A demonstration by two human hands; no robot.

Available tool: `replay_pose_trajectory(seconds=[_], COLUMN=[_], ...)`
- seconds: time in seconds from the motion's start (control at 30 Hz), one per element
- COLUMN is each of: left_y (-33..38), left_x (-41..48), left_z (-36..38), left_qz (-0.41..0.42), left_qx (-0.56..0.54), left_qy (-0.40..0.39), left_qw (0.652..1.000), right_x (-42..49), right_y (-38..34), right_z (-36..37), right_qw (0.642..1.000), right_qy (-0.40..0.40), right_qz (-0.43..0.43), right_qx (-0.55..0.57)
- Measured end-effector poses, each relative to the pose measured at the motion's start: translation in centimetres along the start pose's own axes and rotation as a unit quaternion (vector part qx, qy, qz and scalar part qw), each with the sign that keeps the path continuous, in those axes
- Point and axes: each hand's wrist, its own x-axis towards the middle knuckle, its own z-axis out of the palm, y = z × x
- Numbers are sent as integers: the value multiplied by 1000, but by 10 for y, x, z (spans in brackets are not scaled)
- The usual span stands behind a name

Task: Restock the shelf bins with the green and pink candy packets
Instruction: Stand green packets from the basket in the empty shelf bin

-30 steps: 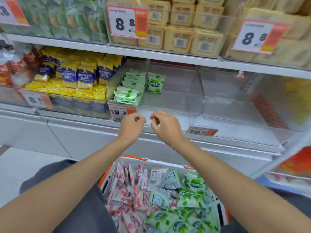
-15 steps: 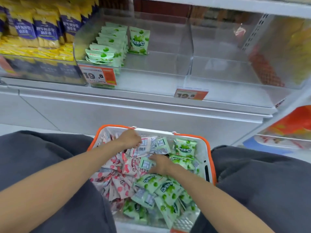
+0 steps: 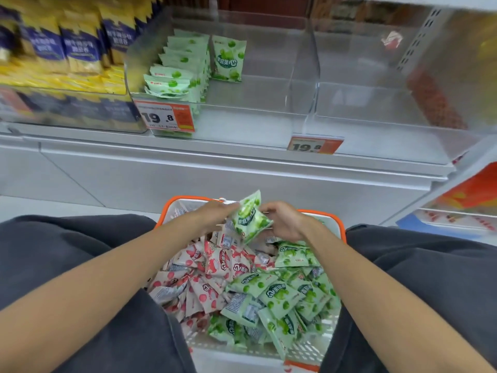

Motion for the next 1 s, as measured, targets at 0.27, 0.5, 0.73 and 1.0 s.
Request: replay_pose_trajectory(seconds=[0.27,0.5,0.73,1.0], left_y=[38,78,168,215], left_x=[-25,-45,-61,15], left_z=[-2,-19,-77,-188], left_qz=[140,237,383,275], left_qx=[-219,-153,-93,290], left_qy=[133,196,278,345], left_qw=[957,939,876,849], right_x=[-16,-37,-45,45], right_y=[-25,-66,-171,-269], right_z=[30,40,56,55], right_qw=[984,946,910,882], right_qy=[94,131,157,314], right_qz=[-135,-248,-354,-321], right_qx=[-68,-161,-148,-146])
